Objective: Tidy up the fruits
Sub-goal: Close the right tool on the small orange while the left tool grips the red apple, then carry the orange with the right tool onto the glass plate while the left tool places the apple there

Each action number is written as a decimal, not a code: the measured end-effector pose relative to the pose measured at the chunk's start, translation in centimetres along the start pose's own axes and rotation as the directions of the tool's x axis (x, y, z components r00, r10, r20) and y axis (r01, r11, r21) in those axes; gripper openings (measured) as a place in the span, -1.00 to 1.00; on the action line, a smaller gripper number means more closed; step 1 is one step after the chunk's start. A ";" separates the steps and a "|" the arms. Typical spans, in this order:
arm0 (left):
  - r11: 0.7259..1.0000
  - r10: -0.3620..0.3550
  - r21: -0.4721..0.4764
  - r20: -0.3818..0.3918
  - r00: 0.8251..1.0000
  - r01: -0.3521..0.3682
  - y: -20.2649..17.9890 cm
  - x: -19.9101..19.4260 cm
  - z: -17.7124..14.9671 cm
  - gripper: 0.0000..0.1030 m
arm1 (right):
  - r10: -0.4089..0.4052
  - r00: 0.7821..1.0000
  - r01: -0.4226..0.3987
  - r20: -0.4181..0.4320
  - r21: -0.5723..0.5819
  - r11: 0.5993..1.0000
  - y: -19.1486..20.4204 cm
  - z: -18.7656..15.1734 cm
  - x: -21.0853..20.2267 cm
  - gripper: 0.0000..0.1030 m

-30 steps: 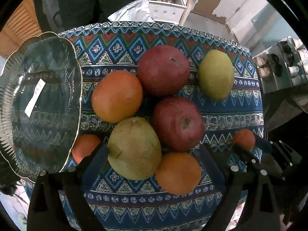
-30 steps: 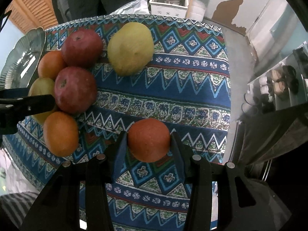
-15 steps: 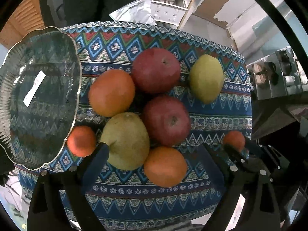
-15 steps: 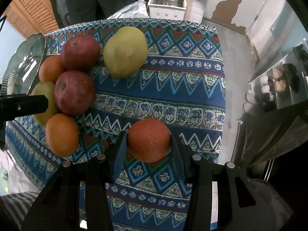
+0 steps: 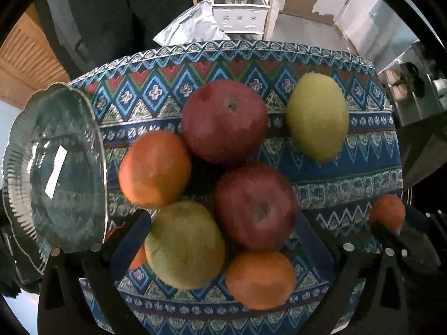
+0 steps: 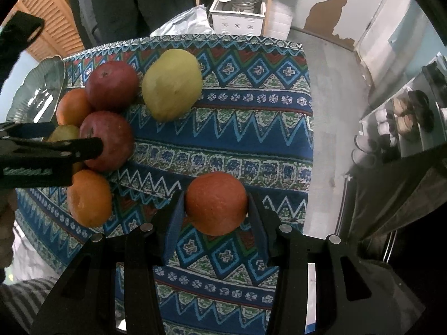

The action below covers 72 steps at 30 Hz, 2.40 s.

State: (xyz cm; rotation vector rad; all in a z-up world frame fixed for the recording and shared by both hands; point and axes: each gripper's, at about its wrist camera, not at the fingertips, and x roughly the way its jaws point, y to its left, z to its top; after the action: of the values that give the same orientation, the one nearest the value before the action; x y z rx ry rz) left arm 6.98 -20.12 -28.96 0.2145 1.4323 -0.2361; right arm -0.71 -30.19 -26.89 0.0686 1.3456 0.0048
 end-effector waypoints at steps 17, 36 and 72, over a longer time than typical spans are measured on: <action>0.993 -0.109 0.028 -0.074 0.991 0.112 -2.7 1.7 -0.1 0.73 | 0.000 1.000 0.000 -0.005 0.006 1.000 -0.4 0.5 -0.4 -0.14; 0.986 -0.163 -0.047 -0.064 0.985 0.160 -2.6 2.6 1.0 0.61 | -0.007 1.000 0.007 0.002 0.021 1.000 -0.9 -0.1 -0.6 -0.14; 0.979 -0.203 0.014 0.114 0.973 0.203 2.5 -3.7 -1.6 0.49 | -0.025 0.998 0.025 0.061 0.003 1.000 0.8 0.2 -2.7 -0.14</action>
State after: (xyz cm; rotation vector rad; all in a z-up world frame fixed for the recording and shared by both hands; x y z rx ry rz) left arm 5.72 -17.15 -25.48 0.0544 1.3398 -0.4114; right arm -1.05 -29.52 -24.17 0.0536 1.2856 -0.0199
